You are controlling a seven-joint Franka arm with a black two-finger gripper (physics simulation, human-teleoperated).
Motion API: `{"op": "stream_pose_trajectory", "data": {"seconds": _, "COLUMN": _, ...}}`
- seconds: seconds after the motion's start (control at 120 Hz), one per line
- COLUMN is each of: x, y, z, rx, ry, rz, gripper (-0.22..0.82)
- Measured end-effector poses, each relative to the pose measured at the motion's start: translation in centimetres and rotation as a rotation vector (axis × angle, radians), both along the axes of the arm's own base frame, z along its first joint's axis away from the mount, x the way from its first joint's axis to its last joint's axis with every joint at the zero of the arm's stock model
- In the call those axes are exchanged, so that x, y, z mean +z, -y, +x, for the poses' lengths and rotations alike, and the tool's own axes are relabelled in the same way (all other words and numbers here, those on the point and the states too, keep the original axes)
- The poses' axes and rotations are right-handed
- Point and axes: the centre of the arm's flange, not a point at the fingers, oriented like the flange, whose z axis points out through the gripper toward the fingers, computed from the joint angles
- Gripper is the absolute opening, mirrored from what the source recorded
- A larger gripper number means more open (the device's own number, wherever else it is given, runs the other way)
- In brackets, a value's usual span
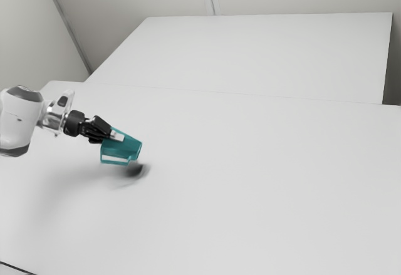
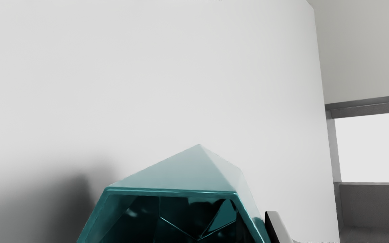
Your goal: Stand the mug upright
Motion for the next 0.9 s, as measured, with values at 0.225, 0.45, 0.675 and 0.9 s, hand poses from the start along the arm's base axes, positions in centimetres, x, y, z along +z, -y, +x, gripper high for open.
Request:
{"op": "stream_pose_trajectory", "data": {"seconds": 0.225, "x": 2.7, "y": 1.0, "z": 1.7, "rx": -0.059, "ry": -0.033, "rz": 0.224, "gripper": -0.17}}
{"op": "stream_pose_trajectory", "data": {"seconds": 0.45, "x": 5.9, "y": 4.0, "z": 5.7, "rx": -0.147, "ry": -0.028, "rz": 0.532, "gripper": -0.17}}
{"op": "stream_pose_trajectory", "data": {"seconds": 0.675, "x": 6.6, "y": 7.4, "z": 6.9, "rx": -0.214, "ry": -0.071, "rz": 0.780, "gripper": -0.17}}
{"op": "stream_pose_trajectory", "data": {"seconds": 0.9, "x": 4.6, "y": 8.9, "z": 7.2, "rx": -0.207, "ry": -0.127, "rz": 0.966, "gripper": -0.17}}
